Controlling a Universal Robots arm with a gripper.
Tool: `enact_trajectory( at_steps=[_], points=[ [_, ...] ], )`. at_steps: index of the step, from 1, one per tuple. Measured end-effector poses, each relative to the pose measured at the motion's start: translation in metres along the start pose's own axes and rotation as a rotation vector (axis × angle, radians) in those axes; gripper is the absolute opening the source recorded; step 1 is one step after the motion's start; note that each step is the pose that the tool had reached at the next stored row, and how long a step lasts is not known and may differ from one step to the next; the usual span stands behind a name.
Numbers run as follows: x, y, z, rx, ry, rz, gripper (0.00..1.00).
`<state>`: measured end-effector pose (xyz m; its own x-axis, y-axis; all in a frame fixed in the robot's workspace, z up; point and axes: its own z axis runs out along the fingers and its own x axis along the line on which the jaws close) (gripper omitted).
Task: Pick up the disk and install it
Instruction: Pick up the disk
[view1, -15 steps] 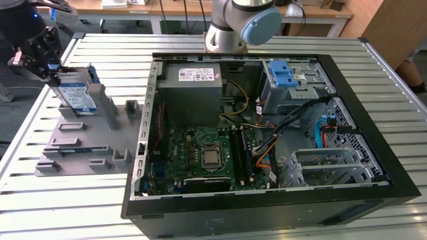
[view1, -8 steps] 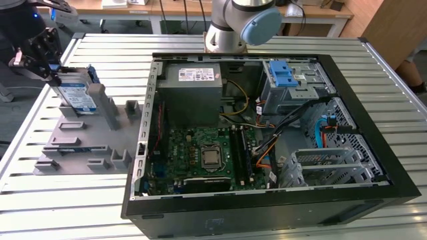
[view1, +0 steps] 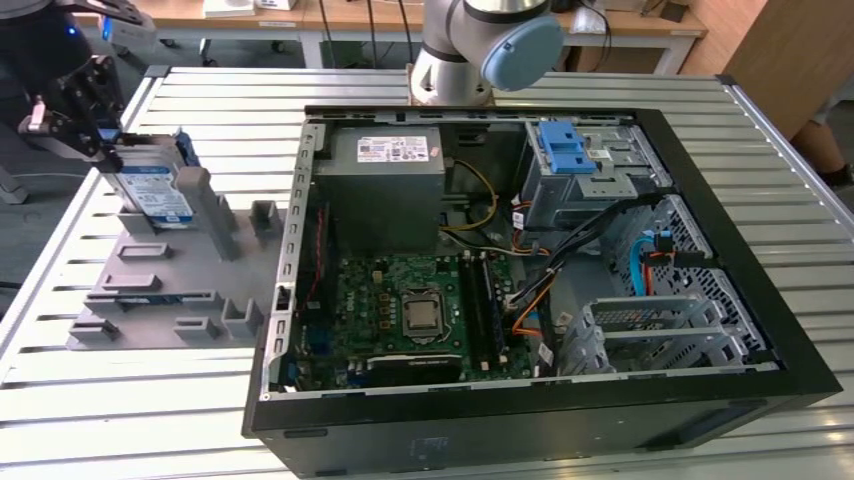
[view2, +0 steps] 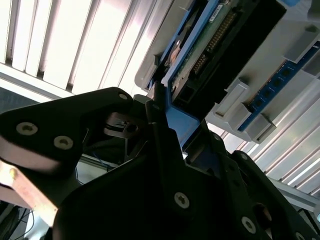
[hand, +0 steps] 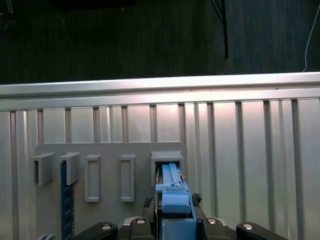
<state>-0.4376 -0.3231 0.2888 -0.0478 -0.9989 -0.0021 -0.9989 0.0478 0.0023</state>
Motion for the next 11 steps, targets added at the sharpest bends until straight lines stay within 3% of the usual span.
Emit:
enact_trajectory(
  at_steps=[5, 11],
  points=[
    [0.0000, 0.0000, 0.0000, 0.0000, 0.0000, -0.037, 0.37],
    [0.0000, 0.0000, 0.0001, 0.0000, 0.0000, -0.040, 0.37]
  ],
)
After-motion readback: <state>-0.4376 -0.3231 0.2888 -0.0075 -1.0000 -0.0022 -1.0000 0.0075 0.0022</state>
